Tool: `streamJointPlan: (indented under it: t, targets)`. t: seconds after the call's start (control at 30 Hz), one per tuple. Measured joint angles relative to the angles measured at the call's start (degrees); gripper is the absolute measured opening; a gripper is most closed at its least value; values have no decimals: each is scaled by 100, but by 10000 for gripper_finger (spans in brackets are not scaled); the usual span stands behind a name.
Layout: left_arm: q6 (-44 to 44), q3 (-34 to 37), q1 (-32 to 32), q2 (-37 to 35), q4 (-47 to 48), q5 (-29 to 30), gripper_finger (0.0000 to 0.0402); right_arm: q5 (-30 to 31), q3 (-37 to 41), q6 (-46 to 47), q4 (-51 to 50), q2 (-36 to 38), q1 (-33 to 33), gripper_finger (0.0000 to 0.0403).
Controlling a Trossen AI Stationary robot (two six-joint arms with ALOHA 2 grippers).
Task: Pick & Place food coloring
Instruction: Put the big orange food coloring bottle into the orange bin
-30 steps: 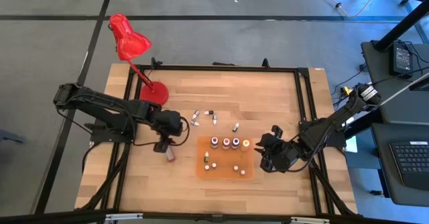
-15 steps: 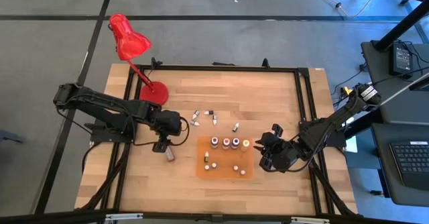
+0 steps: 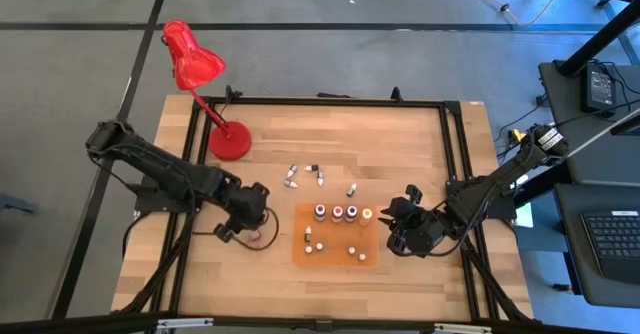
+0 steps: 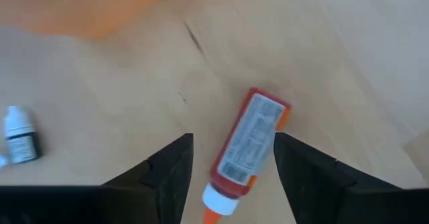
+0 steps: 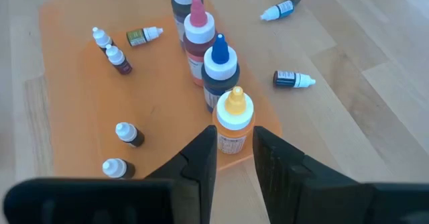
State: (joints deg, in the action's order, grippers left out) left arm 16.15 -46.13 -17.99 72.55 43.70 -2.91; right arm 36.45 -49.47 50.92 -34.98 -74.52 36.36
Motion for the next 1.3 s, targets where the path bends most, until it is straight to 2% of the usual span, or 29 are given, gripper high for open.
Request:
streamJointPlan:
  t: [0.23,0.7,1.03,1.3]
  targets:
    - [12,0,-412,679,30,230,194,-2,0,0,109,0,-47,100]
    - [54,0,-554,1784,-2,501,189,-2,0,1,136,0,-59,100]
    - [-574,0,-556,1816,-81,583,138,-2,0,-15,138,0,-59,100]
    - [-1304,-9,-554,1549,-95,644,130,-1,0,-122,279,0,-59,100]
